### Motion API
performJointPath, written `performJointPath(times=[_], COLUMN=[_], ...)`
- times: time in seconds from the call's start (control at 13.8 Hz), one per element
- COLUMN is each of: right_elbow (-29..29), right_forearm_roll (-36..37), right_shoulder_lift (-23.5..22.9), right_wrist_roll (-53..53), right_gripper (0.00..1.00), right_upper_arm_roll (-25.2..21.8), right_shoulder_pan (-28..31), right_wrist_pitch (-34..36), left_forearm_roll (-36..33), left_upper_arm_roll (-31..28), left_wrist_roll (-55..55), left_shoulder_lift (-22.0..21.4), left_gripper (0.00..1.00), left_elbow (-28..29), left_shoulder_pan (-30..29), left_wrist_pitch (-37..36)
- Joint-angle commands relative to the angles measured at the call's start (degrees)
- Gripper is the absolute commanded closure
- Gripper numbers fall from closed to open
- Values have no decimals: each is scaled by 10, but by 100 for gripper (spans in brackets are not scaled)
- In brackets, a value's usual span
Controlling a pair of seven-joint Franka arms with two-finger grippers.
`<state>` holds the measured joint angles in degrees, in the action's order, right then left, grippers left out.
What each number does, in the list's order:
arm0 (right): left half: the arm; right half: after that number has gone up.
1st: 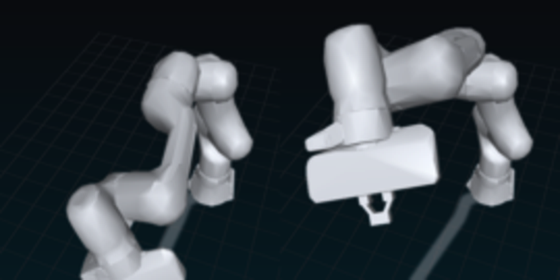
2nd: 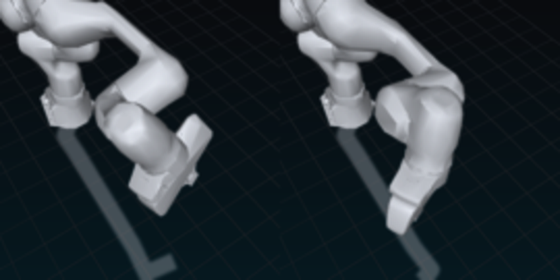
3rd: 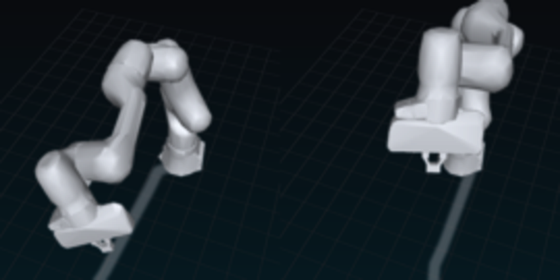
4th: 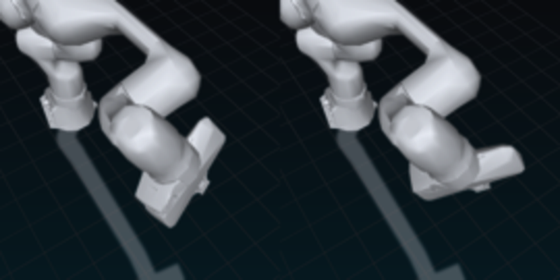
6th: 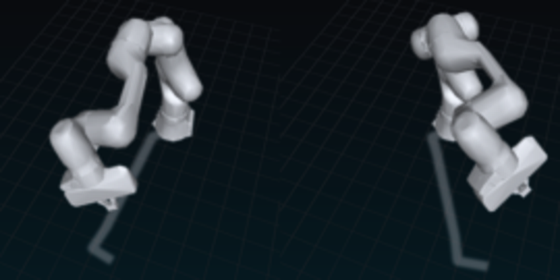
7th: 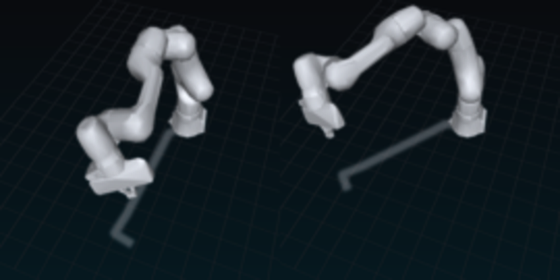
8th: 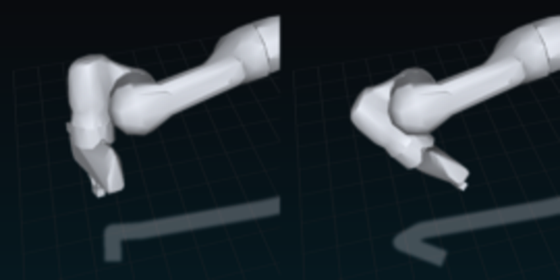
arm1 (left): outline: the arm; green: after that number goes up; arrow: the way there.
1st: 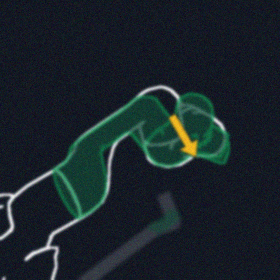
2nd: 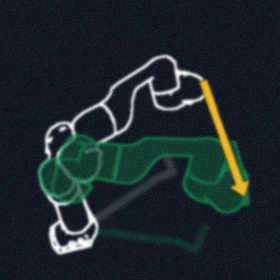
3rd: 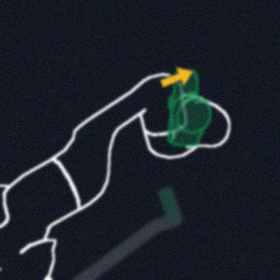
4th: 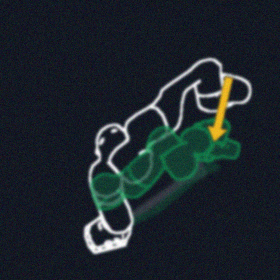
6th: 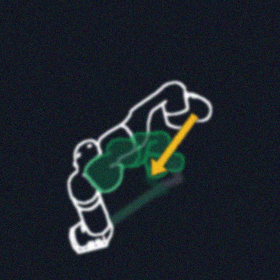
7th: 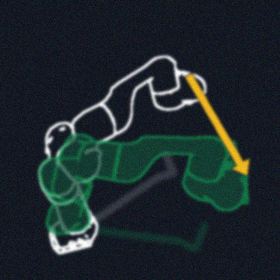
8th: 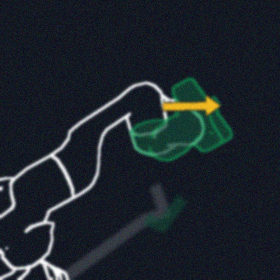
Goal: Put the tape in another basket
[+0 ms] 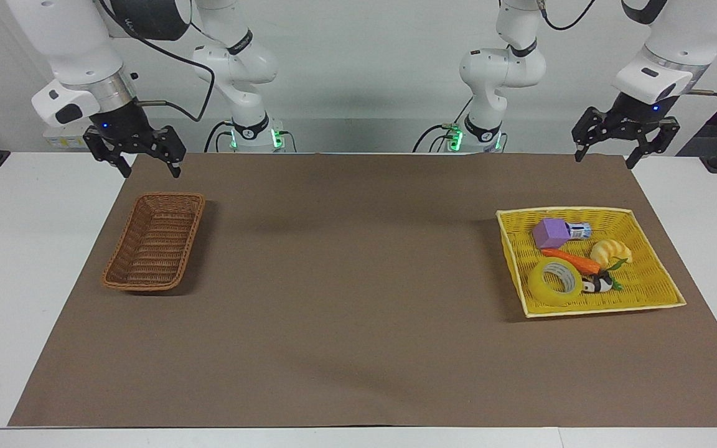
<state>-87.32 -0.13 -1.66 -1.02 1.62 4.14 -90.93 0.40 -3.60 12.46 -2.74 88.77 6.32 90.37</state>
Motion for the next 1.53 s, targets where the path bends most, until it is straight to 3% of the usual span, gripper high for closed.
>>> performJointPath(times=[0.0, 1.45], right_elbow=[-4, -10], right_forearm_roll=[1, -1], right_shoulder_lift=[6, 10], right_wrist_roll=[-11, -8], right_gripper=[0, 0], right_upper_arm_roll=[3, 4], right_shoulder_pan=[5, 3], right_wrist_pitch=[-6, 0], left_forearm_roll=[-11, -10], left_upper_arm_roll=[2, 3], left_wrist_roll=[-7, -6], left_shoulder_lift=[6, -1], left_gripper=[0, 0], left_elbow=[-16, -6], left_shoulder_pan=[2, -1], left_wrist_pitch=[-12, -10])
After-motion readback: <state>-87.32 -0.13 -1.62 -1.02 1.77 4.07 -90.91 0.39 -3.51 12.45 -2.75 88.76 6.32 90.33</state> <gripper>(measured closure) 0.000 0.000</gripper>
